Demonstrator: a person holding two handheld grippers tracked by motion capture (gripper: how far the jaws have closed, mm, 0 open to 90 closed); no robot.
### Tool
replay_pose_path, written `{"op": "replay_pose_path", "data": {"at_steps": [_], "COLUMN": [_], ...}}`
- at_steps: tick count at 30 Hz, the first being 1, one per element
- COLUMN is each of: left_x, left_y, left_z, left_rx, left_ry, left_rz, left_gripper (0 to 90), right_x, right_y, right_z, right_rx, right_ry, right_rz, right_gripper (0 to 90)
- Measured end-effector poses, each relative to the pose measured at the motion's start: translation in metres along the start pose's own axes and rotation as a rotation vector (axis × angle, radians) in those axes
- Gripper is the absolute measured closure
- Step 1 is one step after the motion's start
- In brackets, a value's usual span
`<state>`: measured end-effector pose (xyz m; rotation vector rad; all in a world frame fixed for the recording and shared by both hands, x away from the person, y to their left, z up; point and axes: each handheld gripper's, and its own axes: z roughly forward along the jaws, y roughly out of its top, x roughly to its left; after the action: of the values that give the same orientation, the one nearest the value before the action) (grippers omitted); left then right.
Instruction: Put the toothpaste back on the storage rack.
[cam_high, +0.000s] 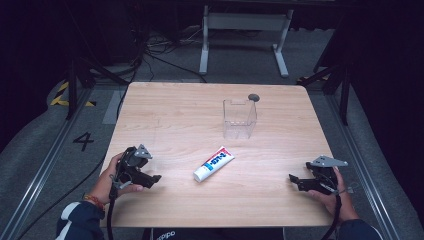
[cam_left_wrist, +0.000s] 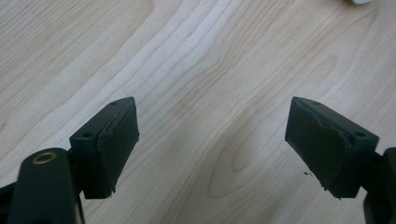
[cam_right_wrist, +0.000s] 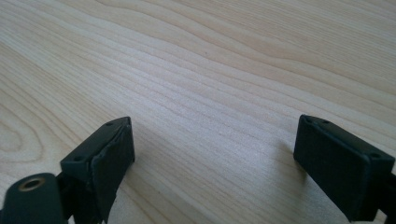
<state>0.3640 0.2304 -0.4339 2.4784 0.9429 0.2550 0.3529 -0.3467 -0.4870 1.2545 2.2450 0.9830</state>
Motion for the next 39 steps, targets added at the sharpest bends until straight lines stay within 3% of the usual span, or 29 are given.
{"op": "replay_pose_path", "data": {"at_steps": [17, 23, 39], "left_x": [-0.024, -0.035, -0.053], "left_y": [0.038, 0.055, 0.081], "left_z": [0.002, 0.008, 0.02], "left_rx": [0.021, 0.04, 0.067], "left_ry": [-0.057, -0.081, -0.108], "left_rz": [0.077, 0.125, 0.172], "left_gripper": [18.1, 18.1, 18.0], "right_x": [0.0, 0.0, 0.0], "right_y": [0.0, 0.0, 0.0], "right_z": [0.0, 0.0, 0.0], "right_rx": [0.0, 0.0, 0.0], "right_ry": [-0.001, -0.001, -0.001], "right_rz": [-0.001, -0.001, -0.001], "right_gripper": [12.4, 12.5, 12.5]}}
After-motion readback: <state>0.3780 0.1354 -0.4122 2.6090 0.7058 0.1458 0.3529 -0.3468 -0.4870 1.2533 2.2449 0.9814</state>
